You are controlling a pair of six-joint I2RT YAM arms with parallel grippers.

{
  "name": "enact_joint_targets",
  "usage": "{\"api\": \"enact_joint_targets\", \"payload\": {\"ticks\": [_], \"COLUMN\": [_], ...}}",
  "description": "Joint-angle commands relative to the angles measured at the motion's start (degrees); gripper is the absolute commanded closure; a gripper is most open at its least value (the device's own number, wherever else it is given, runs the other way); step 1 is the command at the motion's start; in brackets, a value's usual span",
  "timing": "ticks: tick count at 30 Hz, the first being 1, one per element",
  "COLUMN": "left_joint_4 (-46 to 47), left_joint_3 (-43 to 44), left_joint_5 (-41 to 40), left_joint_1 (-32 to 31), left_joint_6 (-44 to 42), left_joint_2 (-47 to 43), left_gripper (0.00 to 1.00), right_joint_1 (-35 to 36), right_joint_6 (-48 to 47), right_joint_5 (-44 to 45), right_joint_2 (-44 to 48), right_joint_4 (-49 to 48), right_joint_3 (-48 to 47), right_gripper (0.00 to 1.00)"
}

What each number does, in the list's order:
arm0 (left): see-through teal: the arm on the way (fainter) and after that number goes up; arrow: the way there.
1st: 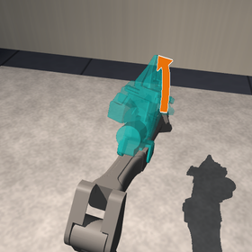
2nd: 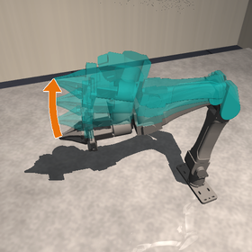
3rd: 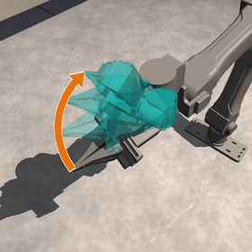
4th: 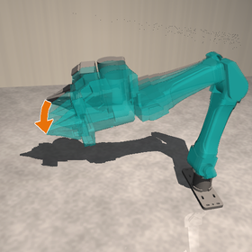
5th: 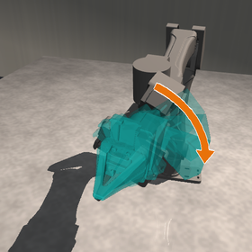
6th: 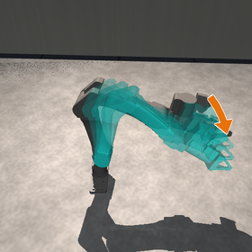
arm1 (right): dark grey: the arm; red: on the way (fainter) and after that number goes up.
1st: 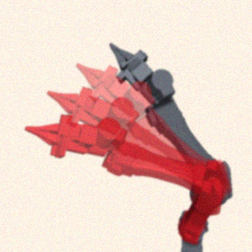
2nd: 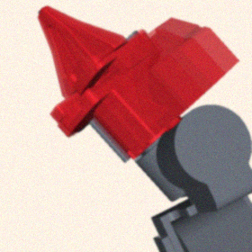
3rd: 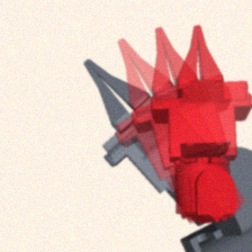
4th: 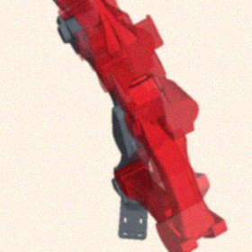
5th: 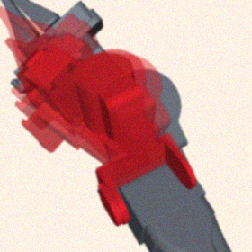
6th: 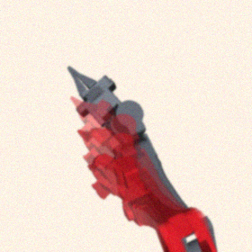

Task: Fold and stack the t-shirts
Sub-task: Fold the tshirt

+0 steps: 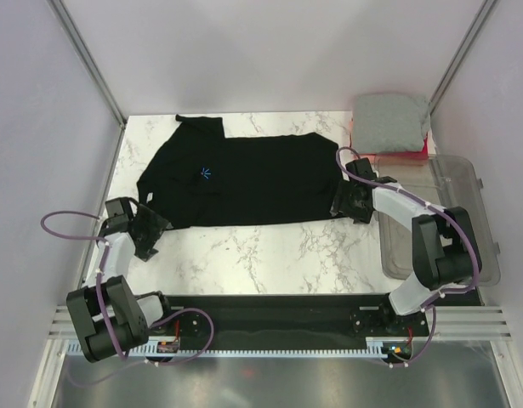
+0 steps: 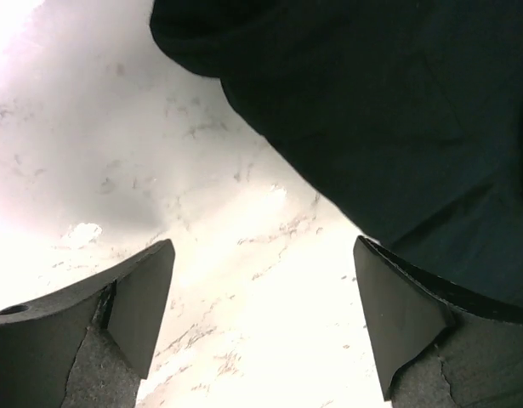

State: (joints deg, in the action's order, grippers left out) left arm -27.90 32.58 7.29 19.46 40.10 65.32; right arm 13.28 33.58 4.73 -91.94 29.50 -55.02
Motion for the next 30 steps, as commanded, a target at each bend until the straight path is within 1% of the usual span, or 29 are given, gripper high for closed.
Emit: {"api": "enact_joint_targets", "payload": {"ticks": [1, 3, 8, 10, 11, 13, 14, 16, 17, 18, 19, 20, 21, 22, 23, 25, 26, 27, 28, 29, 30], "left_joint_4": [8.21, 8.13, 8.3, 9.7, 9.97, 11.1, 11.98, 14.0, 14.71, 15.33, 16.64, 17.17, 17.44, 17.62, 17.97, 18.23, 19.36, 19.9, 20.16, 20.25, 20.43], "left_joint_3": [-0.85, -0.85, -1.03, -1.37, -1.55, -1.9, -2.6, -2.96, -3.05, -3.05, -2.96, -2.35, -1.91, -1.38, -0.33, 0.38, 0.64, 0.73, 0.91, 1.34, 1.61], "left_joint_5": [1.07, -1.21, -4.91, -5.0, -5.18, -5.62, -5.62, -6.14, -6.23, -6.23, -6.76, -7.11, -7.11, -9.11, -9.4, -10.01, -9.75, -9.49, -9.75, -10.1, -10.36], "left_joint_1": [1.63, 1.98, 2.6, 2.68, 2.68, 2.68, 2.6, 2.68, 2.68, 2.6, 2.6, 2.6, 2.6, 2.68, 2.68, 2.6, 2.68, 2.6, 2.51, 2.6, 2.6], "left_joint_6": [2.97, 3.14, 4.9, 5.78, 6.22, 7.27, 7.45, 8.15, 8.33, 8.51, 8.94, 9.03, 9.12, 9.56, 9.82, 11.48, 11.93, 12.2, 12.55, 12.64, 12.64], "left_joint_2": [-0.1, -0.37, -0.9, -0.28, 0.15, 1.21, 1.56, 2.7, 3.32, 4.8, 5.6, 6.48, 7.62, 9.63, 10.78, 13.15, 13.69, 14.22, 15.35, 15.71, 16.24], "left_gripper": [0.07, 0.07, 0.07, 0.08, 0.09, 0.1, 0.1, 0.12, 0.13, 0.17, 0.18, 0.18, 0.2, 0.2, 0.21, 0.23, 0.24, 0.27, 0.29, 0.33, 0.48], "right_joint_1": [-0.36, -0.62, -2.46, -3.17, -3.34, -3.43, -3.43, -3.52, -3.52, -3.52, -3.44, -3.52, -3.52, -3.52, -3.44, -3.44, -3.52, -3.44, -3.52, -3.52, -3.52], "right_joint_6": [-0.45, -0.8, -1.41, -1.5, -1.68, -1.85, -1.85, -2.21, -2.29, -2.29, -2.38, -2.47, -2.47, -2.56, -2.64, -2.56, -2.73, -2.73, -2.65, -2.73, -2.73], "right_joint_5": [1.07, 1.42, 2.21, 1.86, 1.69, 0.99, 0.63, -0.24, -0.6, -0.86, -1.47, -1.74, -1.92, -2.18, -2.62, -3.24, -3.67, -3.94, -4.03, -4.2, -4.64], "right_joint_2": [-3.15, -5.69, -6.59, -6.06, -6.14, -6.06, -6.06, -5.88, -5.88, -5.62, -5.62, -5.62, -5.7, -5.62, -5.62, -5.53, -5.53, -5.44, -5.35, -5.27, -5.53], "right_joint_4": [-5.14, -6.9, -8.13, -9.01, -9.19, -9.46, -9.54, -10.16, -10.33, -10.6, -10.86, -10.95, -11.04, -11.13, -11.21, -11.56, -11.74, -11.92, -12.27, -12.53, -12.62], "right_joint_3": [0.09, 0.09, 1.4, 2.46, 2.47, 2.9, 3.08, 3.43, 3.87, 4.05, 4.48, 4.66, 4.75, 4.84, 5.1, 5.54, 5.72, 5.89, 6.16, 6.33, 6.33], "right_gripper": [0.25, 0.26, 0.28, 0.33, 0.33, 0.37, 0.41, 0.45, 0.51, 0.53, 0.56, 0.63, 0.65, 0.68, 0.75, 0.79, 0.85, 0.86, 0.91, 0.94, 0.97]}}
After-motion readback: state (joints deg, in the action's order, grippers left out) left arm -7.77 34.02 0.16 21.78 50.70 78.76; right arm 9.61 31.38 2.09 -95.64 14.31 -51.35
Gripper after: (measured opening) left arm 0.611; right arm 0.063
